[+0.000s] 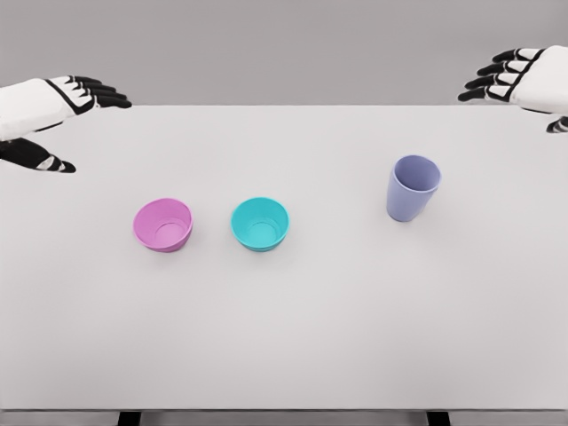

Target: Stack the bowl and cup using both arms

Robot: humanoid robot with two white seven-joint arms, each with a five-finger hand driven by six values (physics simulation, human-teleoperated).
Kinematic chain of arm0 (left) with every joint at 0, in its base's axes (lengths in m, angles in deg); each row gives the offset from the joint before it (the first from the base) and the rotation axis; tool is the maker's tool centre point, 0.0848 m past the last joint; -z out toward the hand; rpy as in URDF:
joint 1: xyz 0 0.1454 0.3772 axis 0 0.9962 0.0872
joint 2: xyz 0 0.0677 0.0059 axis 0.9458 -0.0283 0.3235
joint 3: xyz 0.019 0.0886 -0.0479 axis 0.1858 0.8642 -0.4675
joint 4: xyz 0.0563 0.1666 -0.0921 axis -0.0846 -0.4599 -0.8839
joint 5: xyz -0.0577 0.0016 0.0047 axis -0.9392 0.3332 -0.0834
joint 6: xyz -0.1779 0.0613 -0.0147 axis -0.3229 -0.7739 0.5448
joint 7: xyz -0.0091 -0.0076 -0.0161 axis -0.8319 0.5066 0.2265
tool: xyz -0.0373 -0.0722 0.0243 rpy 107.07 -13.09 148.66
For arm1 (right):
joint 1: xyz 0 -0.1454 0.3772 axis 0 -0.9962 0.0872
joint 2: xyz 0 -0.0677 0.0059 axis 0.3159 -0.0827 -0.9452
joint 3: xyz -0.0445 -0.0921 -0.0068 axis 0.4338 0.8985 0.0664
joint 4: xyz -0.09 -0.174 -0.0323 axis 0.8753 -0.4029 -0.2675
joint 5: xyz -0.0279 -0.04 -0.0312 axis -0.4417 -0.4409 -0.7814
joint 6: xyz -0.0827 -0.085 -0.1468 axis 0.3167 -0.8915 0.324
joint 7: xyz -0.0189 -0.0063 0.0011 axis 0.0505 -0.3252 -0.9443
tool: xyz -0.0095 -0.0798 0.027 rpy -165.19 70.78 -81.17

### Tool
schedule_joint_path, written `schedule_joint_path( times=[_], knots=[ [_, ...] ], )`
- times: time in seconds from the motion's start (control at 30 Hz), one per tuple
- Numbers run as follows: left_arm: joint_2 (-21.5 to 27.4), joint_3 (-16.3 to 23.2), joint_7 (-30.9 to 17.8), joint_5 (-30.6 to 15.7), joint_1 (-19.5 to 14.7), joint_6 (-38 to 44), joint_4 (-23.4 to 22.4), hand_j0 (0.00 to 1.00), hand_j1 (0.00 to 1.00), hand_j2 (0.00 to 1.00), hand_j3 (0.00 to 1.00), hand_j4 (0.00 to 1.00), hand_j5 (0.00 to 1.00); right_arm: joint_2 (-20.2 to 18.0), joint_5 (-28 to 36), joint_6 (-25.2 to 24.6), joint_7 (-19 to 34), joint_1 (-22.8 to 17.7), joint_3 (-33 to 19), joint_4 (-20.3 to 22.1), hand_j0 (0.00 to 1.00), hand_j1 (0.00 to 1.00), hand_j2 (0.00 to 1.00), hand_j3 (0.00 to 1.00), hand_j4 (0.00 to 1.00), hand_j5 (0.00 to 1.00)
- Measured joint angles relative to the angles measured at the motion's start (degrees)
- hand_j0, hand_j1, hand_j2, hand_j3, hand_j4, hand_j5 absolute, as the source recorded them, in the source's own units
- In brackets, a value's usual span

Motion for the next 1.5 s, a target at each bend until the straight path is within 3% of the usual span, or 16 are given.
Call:
schedule_joint_path(
  times=[0.27, 0.47, 0.6, 0.77, 1.33, 1.5],
  knots=[
    [0.7, 23.0, -2.1, -4.6, -19.9, 0.0, -0.9, 1.00, 1.00, 1.00, 1.00, 1.00, 1.00, 0.1, 0.0, 0.0, 0.0, 0.0, 0.0, -0.2, 1.00, 1.00, 1.00, 1.00, 1.00, 1.00],
    [0.3, 33.9, -9.6, -4.8, -26.9, -0.1, -1.4, 1.00, 1.00, 1.00, 1.00, 1.00, 1.00, 0.0, 0.0, 0.0, 0.0, -0.9, 0.0, -0.2, 1.00, 1.00, 1.00, 1.00, 1.00, 1.00],
    [-1.8, 37.7, -10.8, -4.6, -27.1, -0.1, -1.5, 1.00, 1.00, 1.00, 1.00, 1.00, 1.00, 0.1, 0.0, 0.0, 0.0, -1.2, -0.1, -0.1, 1.00, 1.00, 1.00, 1.00, 1.00, 1.00],
    [-3.1, 39.2, -11.2, -3.9, -27.1, -0.1, -1.6, 1.00, 1.00, 1.00, 1.00, 1.00, 1.00, 0.2, 0.0, 0.0, 0.0, -1.2, -0.2, -0.1, 1.00, 1.00, 1.00, 1.00, 1.00, 1.00],
    [-3.8, 39.6, -11.3, -4.2, -26.0, -0.1, -0.2, 1.00, 1.00, 1.00, 1.00, 1.00, 1.00, 0.5, 0.0, 0.0, 0.0, -0.9, -0.3, -0.1, 1.00, 1.00, 1.00, 1.00, 1.00, 1.00],
    [-3.8, 39.6, -11.3, -4.3, -23.8, -0.1, 0.0, 1.00, 1.00, 1.00, 1.00, 1.00, 1.00, 0.5, 0.0, 0.0, 0.0, -0.9, -0.3, -0.2, 1.00, 1.00, 1.00, 1.00, 1.00, 1.00]
  ],
)
